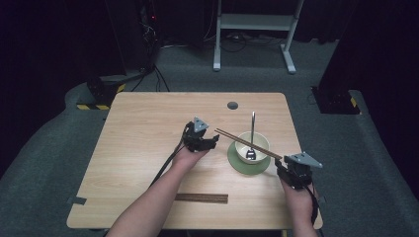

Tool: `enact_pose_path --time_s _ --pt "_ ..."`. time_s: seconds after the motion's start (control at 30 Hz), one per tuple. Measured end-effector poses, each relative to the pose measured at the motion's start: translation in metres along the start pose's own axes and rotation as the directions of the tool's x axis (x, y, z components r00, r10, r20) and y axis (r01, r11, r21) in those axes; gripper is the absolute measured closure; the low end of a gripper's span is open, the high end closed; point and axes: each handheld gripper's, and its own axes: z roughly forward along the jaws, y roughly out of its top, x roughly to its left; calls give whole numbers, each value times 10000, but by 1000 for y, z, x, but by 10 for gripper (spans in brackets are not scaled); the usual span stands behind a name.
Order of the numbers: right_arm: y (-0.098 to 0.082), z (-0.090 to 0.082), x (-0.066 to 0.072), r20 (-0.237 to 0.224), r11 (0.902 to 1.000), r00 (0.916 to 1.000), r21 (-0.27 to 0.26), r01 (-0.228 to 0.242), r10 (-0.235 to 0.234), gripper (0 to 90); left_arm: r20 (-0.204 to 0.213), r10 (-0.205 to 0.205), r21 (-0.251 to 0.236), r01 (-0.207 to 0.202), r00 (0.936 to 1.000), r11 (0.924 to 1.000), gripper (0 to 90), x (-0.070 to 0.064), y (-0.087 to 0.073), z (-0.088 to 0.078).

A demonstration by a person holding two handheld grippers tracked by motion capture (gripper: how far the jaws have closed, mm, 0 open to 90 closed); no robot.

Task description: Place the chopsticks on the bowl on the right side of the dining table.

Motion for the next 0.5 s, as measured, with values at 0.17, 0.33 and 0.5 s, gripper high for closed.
enact_pose_path --time_s 0.17,0.33,0.5 --pt "7 6 -4 131 9999 9998 -91 -117 118 615 -8 73 24 -73 10000 10000 340 -6 3 6" --pt "16 10 -6 276 9998 9995 -147 -142 146 605 -16 -101 140 101 9999 9999 350 -6 5 11" --pt "20 16 -9 300 10000 9995 8 -65 65 585 27 -97 131 96 9999 9999 362 -9 9 15"
